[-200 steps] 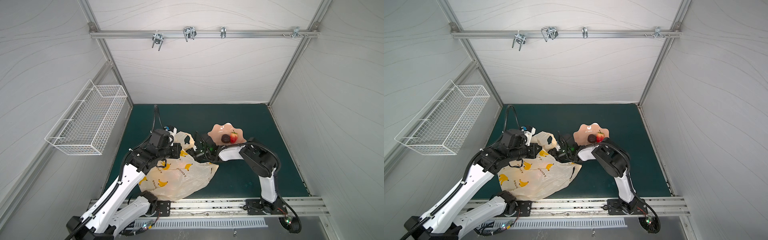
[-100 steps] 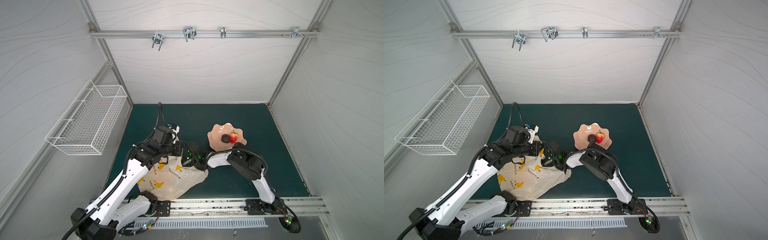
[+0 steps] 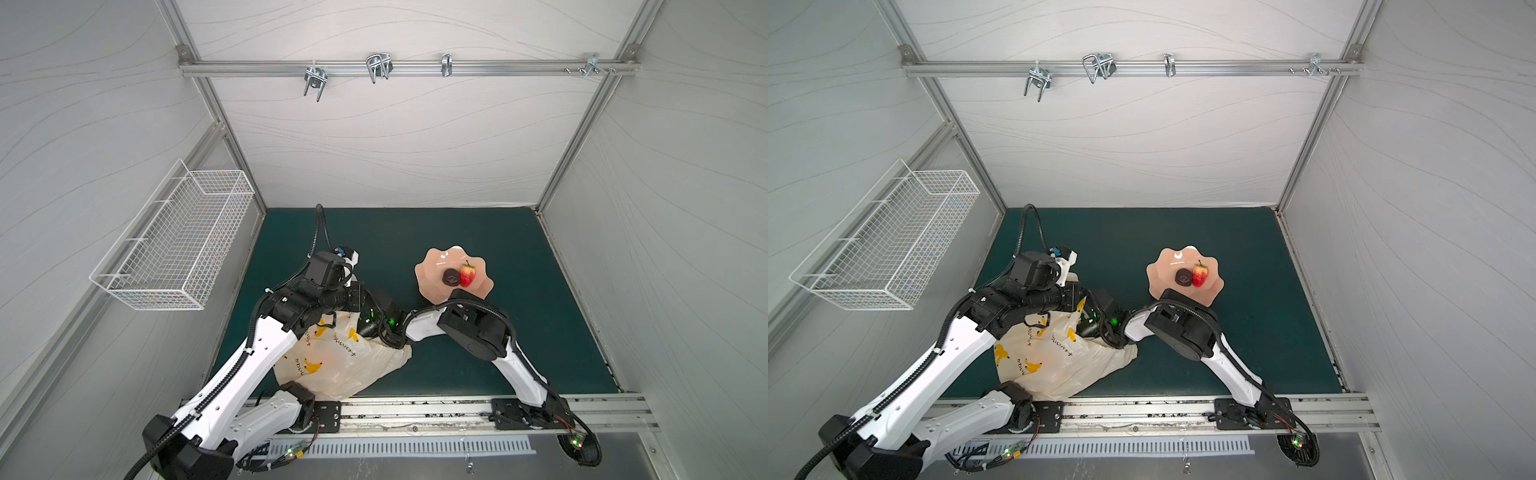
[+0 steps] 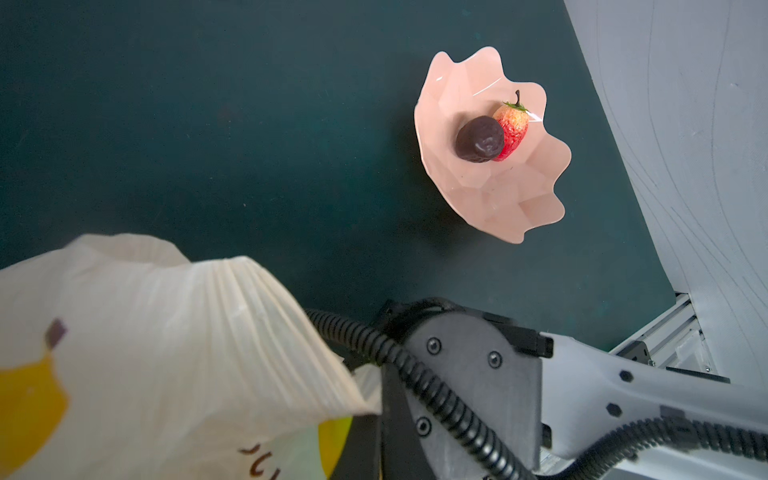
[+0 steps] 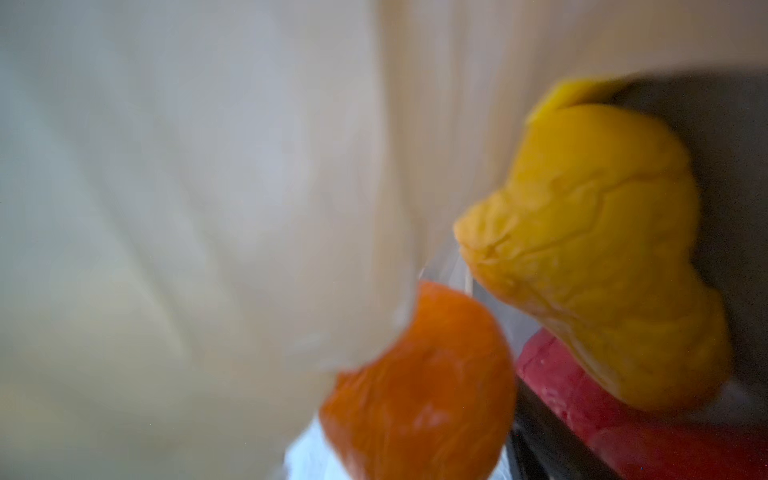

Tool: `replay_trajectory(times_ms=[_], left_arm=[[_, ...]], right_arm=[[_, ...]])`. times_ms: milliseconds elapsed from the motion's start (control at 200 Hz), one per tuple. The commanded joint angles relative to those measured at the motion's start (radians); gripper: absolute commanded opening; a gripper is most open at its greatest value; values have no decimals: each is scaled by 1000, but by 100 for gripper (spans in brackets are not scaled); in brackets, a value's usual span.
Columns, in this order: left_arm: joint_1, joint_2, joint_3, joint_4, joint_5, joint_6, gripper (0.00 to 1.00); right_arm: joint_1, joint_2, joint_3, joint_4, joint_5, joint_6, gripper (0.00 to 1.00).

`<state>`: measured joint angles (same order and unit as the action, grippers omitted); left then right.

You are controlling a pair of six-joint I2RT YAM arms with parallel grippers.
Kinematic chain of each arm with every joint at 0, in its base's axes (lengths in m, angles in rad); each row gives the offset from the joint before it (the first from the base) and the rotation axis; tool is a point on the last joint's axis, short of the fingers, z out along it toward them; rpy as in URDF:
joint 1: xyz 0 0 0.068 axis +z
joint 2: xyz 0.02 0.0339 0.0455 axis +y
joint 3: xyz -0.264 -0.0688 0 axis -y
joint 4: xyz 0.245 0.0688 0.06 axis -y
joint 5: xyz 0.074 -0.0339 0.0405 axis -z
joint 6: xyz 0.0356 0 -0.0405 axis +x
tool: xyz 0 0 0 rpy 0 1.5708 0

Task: Place the fruits into the plastic bag
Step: Place the fruit in the plastic bag.

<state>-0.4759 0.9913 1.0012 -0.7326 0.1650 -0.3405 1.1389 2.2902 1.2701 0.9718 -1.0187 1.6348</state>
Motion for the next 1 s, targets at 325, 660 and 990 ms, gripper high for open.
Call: replay_trajectory(times_ms=[325, 660, 990], left_arm=[[0, -54, 6, 44, -21, 5, 0], [1, -73, 7, 26, -26, -5, 0], [0, -75, 9, 13, -34, -8, 0]], right_arm=[[-33, -57, -58, -85, -40, 11, 99], [-91, -120, -106, -164, -75, -41, 99], [-162, -216, -126, -404, -78, -217, 99]])
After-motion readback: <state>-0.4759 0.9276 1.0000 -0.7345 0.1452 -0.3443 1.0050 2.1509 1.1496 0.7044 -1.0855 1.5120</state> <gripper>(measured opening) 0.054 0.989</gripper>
